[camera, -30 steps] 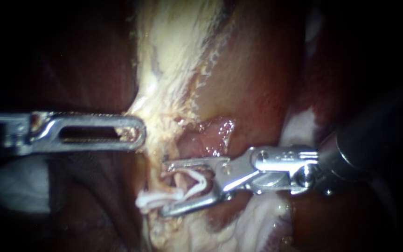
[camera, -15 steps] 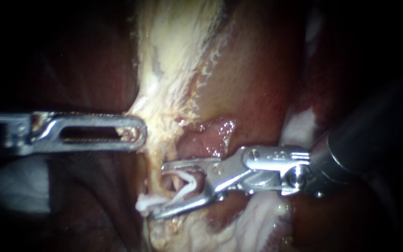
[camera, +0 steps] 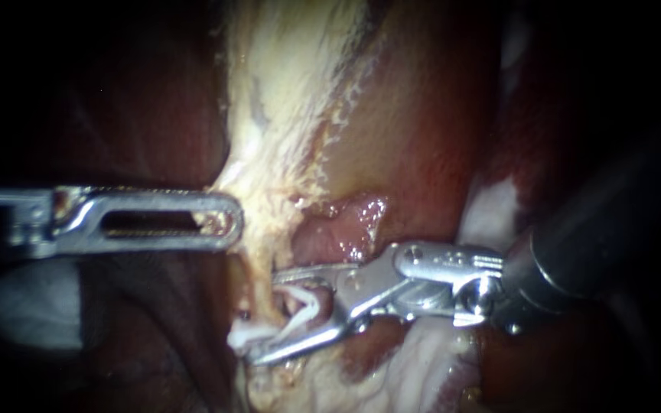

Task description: Clipping third clip left tube

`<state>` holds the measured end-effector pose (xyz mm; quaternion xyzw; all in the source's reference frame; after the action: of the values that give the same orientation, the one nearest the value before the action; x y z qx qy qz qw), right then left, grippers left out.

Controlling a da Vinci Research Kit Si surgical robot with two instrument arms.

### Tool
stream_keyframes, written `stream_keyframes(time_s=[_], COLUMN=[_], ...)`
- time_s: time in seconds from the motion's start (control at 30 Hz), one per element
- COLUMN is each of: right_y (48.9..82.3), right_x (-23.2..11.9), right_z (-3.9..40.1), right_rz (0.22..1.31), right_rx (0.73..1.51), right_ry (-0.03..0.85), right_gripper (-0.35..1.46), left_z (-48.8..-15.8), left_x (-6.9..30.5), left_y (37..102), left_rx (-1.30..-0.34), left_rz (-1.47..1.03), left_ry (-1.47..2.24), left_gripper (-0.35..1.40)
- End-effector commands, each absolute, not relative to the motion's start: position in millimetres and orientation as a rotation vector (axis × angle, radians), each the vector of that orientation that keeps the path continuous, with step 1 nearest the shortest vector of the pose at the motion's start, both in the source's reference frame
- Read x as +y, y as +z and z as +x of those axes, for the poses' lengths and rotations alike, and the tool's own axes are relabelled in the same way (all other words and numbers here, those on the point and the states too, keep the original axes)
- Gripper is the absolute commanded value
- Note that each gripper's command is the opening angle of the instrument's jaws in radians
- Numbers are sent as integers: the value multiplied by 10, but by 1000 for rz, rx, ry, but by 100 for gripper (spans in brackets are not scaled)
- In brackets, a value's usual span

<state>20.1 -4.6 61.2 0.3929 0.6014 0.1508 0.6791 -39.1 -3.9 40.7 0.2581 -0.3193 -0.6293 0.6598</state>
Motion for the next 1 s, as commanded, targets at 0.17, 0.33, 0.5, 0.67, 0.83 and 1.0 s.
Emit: stream_keyframes(time_s=[0.17,0.33,0.5,0.67,0.83,1.0], right_y=[599,602,607,610,614,614], right_x=[-49,-48,-45,-39,-29,-15], right_z=[206,213,218,220,219,216], right_rz=[949,943,943,952,965,950], right_rx=[1378,1389,1407,1432,1465,1478], right_ry=[324,322,338,360,396,440], right_gripper=[58,58,58,57,55,54], left_z=[-390,-390,-391,-392,-393,-393], left_x=[-37,-38,-38,-39,-39,-40], left_y=[410,410,411,412,412,411], left_rx=[-723,-723,-723,-724,-724,-724], left_rz=[586,586,584,583,583,582], left_ry=[-1422,-1422,-1423,-1423,-1423,-1424], left_gripper=[-35,-35,-35,-35,-35,-35])
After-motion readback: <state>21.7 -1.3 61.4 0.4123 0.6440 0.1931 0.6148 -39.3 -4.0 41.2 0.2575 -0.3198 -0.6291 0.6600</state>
